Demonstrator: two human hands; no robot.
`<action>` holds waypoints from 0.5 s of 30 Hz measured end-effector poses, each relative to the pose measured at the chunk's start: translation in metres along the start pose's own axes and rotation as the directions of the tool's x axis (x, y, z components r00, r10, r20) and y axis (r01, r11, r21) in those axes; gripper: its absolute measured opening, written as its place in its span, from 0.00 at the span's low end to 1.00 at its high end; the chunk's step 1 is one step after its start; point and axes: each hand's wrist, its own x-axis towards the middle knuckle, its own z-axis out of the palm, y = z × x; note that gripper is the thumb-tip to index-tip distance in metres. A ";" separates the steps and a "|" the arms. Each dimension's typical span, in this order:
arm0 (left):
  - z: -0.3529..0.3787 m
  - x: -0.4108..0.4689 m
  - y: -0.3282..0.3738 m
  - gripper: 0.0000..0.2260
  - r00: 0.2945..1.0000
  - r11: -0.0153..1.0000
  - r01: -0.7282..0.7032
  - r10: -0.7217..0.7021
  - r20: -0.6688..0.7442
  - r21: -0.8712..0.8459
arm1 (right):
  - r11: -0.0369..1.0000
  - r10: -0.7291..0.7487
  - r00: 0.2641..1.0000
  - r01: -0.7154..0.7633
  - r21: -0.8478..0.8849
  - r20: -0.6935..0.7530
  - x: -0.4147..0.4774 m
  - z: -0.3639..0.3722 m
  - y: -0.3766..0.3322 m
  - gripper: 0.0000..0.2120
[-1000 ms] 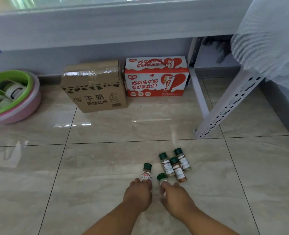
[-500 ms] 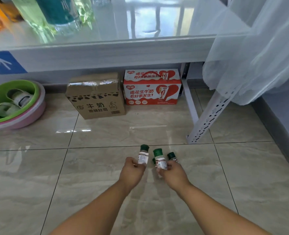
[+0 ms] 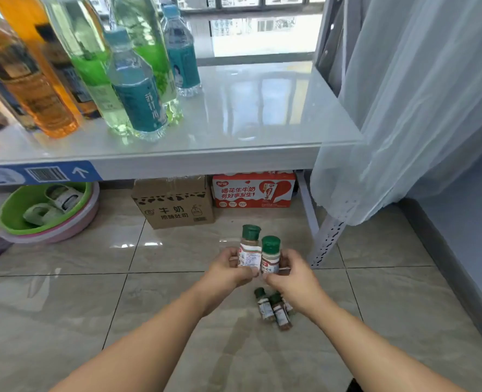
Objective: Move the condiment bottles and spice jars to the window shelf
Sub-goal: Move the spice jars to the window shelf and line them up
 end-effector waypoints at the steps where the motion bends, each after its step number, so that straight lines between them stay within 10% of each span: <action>1: -0.001 -0.005 0.011 0.29 1.000 1.000 -0.018 0.018 0.012 0.014 | 1.000 -0.025 1.000 0.025 -0.003 0.012 -0.004 -0.006 -0.009 0.17; 15: 0.016 -0.149 0.204 0.19 0.956 0.932 -0.286 0.264 0.126 0.220 | 0.976 -0.217 0.976 0.217 0.023 0.000 -0.102 -0.095 -0.209 0.16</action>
